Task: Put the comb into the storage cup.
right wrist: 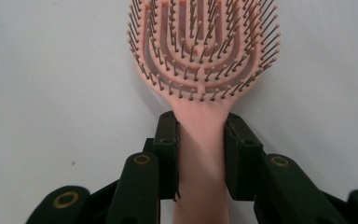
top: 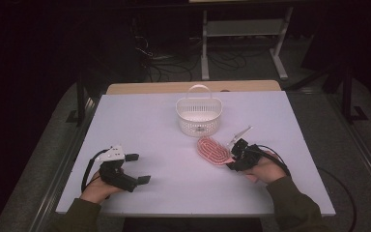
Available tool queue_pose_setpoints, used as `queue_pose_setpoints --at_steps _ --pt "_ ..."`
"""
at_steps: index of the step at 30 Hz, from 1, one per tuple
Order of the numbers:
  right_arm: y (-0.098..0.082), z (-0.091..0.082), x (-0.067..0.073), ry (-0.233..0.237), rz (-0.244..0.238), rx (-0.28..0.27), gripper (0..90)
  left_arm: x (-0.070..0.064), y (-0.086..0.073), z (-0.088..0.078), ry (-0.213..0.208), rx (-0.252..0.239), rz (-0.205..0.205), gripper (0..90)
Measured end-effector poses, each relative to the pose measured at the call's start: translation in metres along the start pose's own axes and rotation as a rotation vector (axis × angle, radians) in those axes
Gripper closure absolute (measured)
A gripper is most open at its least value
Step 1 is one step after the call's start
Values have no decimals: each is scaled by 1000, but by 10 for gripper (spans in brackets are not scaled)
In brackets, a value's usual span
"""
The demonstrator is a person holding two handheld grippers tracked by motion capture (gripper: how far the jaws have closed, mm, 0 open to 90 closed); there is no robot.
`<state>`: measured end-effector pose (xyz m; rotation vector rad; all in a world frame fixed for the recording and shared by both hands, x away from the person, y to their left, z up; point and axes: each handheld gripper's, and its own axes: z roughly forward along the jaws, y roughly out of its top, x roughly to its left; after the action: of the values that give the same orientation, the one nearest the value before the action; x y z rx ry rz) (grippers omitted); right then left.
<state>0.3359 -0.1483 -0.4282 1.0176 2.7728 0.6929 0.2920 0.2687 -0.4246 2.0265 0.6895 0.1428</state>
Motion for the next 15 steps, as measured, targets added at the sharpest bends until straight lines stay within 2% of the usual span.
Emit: queue_pose_setpoints --at_steps 8,15 --pt "-3 -8 0 19 -32 -44 689 0 1 1 -2 10 -5 0" --pt "-4 -13 -1 34 -24 -69 689 1 0 2 4 15 -3 0"
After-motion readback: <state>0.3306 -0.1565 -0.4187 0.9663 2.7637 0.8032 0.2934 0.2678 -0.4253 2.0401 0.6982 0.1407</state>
